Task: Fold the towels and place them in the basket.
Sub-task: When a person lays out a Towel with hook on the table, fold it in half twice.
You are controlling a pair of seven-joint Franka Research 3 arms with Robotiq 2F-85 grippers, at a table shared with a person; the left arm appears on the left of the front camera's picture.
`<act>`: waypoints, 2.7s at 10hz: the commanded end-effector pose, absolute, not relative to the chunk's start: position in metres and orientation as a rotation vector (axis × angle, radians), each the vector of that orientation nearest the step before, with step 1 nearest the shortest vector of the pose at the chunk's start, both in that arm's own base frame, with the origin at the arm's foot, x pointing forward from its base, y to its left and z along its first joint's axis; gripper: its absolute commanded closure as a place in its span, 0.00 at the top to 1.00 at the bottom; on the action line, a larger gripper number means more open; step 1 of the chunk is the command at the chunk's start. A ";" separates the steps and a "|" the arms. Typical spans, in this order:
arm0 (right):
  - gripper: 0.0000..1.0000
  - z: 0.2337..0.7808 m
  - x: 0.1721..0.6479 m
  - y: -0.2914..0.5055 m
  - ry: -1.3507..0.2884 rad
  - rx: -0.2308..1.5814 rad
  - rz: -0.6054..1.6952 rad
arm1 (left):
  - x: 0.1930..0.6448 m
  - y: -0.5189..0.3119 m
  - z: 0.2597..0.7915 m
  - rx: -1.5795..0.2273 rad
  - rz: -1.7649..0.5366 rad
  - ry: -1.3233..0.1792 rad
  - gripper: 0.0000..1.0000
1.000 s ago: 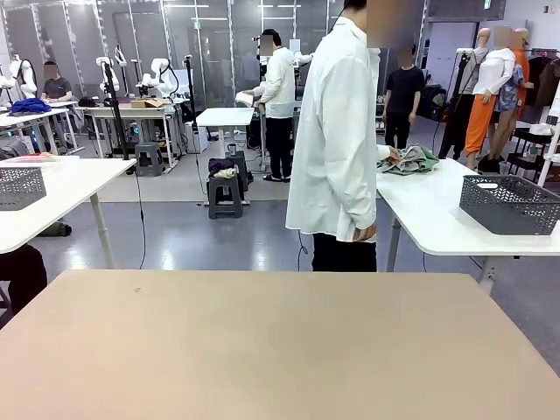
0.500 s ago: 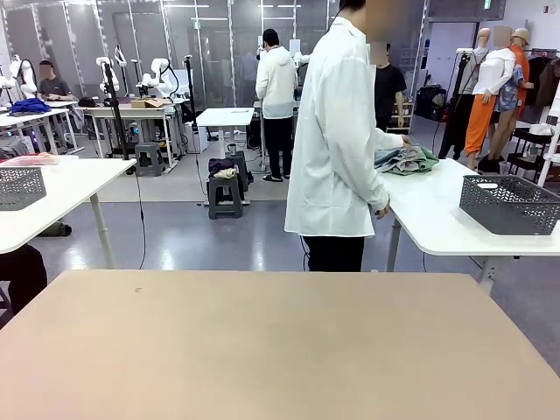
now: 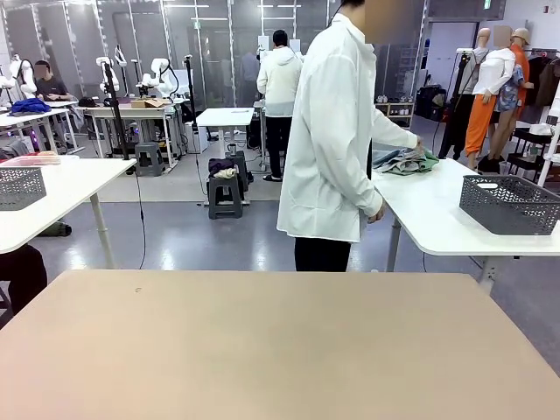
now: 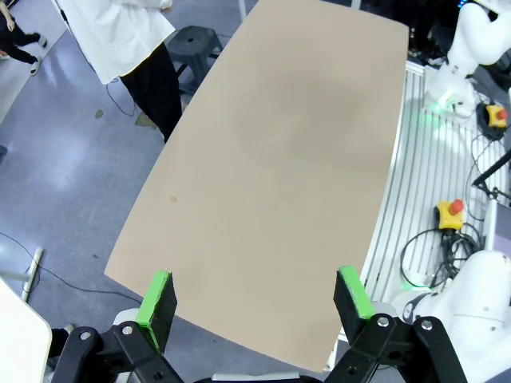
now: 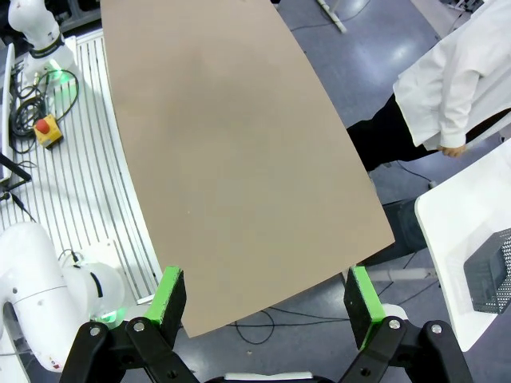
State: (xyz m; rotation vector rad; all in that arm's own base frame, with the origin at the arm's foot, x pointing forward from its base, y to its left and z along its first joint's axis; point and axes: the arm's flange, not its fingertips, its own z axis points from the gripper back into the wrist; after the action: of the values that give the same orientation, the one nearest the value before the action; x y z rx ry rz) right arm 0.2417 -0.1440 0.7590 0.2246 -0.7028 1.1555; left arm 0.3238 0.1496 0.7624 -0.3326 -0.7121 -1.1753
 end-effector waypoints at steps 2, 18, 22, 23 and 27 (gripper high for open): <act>1.00 0.759 0.242 -0.145 -0.709 0.232 1.152 | 0.324 0.149 0.764 -0.334 -1.175 -0.721 1.00; 1.00 0.759 0.242 -0.145 -0.709 0.232 1.152 | 0.324 0.149 0.764 -0.334 -1.175 -0.721 1.00; 1.00 0.765 0.245 -0.141 -0.712 0.238 1.159 | 0.324 0.149 0.764 -0.334 -1.175 -0.721 1.00; 1.00 0.767 0.244 -0.140 -0.719 0.255 1.164 | 0.324 0.149 0.764 -0.334 -1.175 -0.721 1.00; 1.00 0.775 0.238 -0.137 -0.737 0.261 1.176 | 0.324 0.149 0.764 -0.334 -1.175 -0.721 1.00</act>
State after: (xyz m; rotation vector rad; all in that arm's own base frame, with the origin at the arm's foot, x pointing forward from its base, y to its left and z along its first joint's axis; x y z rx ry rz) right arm 0.2386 -0.1398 0.7720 0.2483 -0.7348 1.1698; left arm 0.3238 0.1496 0.7624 -0.3326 -0.7121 -1.1753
